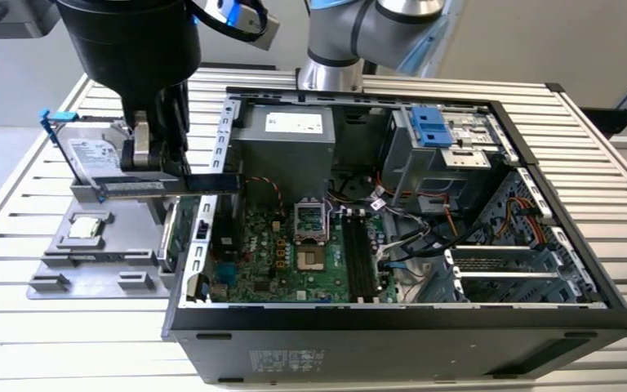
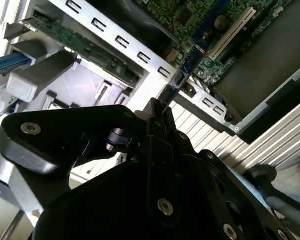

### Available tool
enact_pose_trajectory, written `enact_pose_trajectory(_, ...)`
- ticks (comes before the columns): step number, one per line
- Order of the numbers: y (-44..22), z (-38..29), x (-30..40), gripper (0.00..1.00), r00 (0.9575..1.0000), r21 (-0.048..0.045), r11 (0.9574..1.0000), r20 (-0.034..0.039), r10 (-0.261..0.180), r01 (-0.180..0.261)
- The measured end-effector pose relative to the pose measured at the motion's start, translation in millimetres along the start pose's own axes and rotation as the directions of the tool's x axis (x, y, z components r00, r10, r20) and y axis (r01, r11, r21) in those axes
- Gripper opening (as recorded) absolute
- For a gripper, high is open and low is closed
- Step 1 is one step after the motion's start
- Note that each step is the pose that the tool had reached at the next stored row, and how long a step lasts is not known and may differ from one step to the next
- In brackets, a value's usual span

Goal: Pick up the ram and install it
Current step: 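Pick up the ram and move it above insertion slot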

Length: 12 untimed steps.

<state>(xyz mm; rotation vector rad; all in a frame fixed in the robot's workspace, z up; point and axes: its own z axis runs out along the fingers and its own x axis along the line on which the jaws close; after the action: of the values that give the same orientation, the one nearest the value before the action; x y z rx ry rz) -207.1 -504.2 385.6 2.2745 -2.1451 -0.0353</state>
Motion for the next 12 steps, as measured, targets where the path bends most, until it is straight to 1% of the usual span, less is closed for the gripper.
enact_pose_trajectory(12, -18.9, -0.5, 1.1, 0.00, 1.0000, -0.0007, 1.0000, 0.0001, 0.000, 0.000)
